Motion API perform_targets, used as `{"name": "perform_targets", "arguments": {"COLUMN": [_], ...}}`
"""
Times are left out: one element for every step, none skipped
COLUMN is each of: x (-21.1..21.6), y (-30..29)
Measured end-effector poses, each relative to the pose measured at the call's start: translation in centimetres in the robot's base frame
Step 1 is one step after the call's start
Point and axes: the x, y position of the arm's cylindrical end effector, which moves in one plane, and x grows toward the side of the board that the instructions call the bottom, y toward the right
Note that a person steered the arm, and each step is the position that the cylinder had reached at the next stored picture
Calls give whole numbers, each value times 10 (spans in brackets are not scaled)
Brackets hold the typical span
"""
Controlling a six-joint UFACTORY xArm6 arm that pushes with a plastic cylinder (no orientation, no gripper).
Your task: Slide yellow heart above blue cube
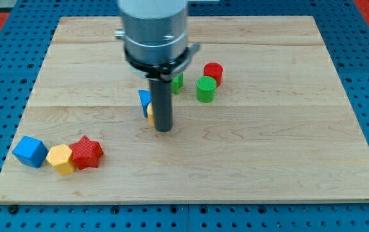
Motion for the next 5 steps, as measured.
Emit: {"name": "perform_targets", "arguments": {"x": [-1,-31,-50,-45,-39], "y": [42,73,15,-66,-37]}}
